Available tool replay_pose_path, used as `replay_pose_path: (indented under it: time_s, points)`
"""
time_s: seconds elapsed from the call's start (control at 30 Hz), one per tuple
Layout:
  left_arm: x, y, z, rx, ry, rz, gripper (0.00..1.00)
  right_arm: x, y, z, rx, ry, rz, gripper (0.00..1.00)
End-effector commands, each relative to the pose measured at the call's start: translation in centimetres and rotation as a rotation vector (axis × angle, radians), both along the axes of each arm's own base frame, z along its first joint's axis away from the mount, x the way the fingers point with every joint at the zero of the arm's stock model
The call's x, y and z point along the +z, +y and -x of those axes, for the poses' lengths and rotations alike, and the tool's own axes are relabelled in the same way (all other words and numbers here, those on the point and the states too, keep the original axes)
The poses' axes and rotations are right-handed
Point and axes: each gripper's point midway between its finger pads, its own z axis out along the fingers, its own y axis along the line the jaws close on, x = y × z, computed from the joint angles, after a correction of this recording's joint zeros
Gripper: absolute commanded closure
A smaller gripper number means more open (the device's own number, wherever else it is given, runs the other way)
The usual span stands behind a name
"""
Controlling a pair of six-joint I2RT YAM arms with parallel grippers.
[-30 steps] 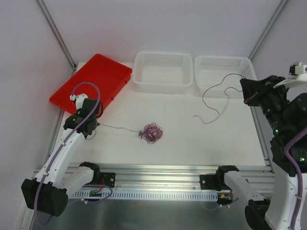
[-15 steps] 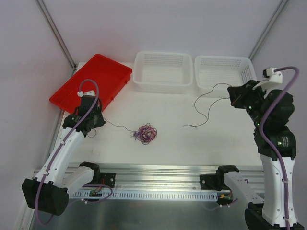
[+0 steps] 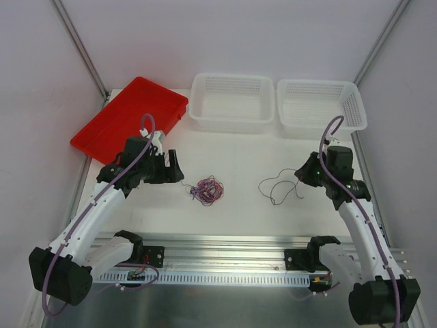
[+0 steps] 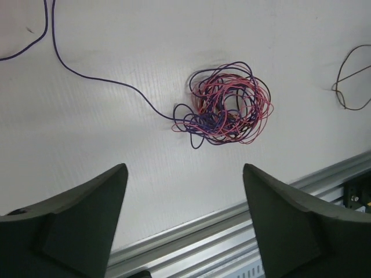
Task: Untangle the cables
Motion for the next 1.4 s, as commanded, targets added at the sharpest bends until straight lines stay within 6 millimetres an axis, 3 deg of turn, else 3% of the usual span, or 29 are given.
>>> replay_pose_path:
  time_s: [0.0, 0.1, 0.17, 0.2, 0.3, 0.47, 0.63, 0.97, 1.17, 1.27, 1.3, 1.37]
  points:
    - [3.1, -1.0, -1.5, -0.065, -0.111, 0.024, 0.14, -3.0, 0.5, -0.1, -0.004, 0.104, -0.021, 0.9]
    - [3.5, -0.5, -2.6, -0.063, -0.155, -0.017, 0.06, -5.7, 0.1, 0.4, -0.009, 0.212, 0.015, 0.76]
    - [3.0, -0.3, -3.0, -0.063, -0.166, -0.04, 0.03, -6.9, 0.0, 0.7, -0.01, 0.255, 0.03, 0.59]
    - [2.9, -0.3, -3.2, -0.065, -0.177, -0.043, 0.03, -7.5, 0.0, 0.8, -0.004, 0.278, 0.041, 0.45]
    - [1.5, 0.2, -2.9, -0.066, -0.172, -0.068, 0.02, -8.5, -0.4, 1.0, 0.002, 0.317, 0.078, 0.28]
    - [1.1, 1.6, -2.6, -0.015, -0.198, -0.112, 0.03, -10.0, -2.2, 1.2, -0.052, 0.387, 0.169, 0.23]
    - [0.9, 4.9, -3.2, 0.142, -0.23, -0.229, 0.05, -11.5, -2.4, 1.3, -0.06, 0.434, 0.191, 0.22]
    - [1.0, 4.6, -3.0, 0.141, -0.232, -0.205, 0.06, -14.3, -2.1, 0.9, -0.052, 0.518, 0.304, 0.32]
    - [1.2, 5.2, -3.0, 0.16, -0.247, -0.221, 0.06, -15.9, -1.7, 1.6, -0.04, 0.578, 0.362, 0.57]
    - [1.1, 5.2, -3.0, 0.162, -0.247, -0.224, 0.06, -16.1, -1.5, 1.5, -0.035, 0.579, 0.363, 0.76]
    - [1.1, 5.1, -3.0, 0.157, -0.246, -0.22, 0.06, -16.0, -1.4, 1.5, -0.034, 0.575, 0.363, 0.88]
    - [1.1, 5.0, -3.0, 0.153, -0.242, -0.219, 0.06, -15.4, -1.2, 1.1, -0.025, 0.551, 0.364, 0.97]
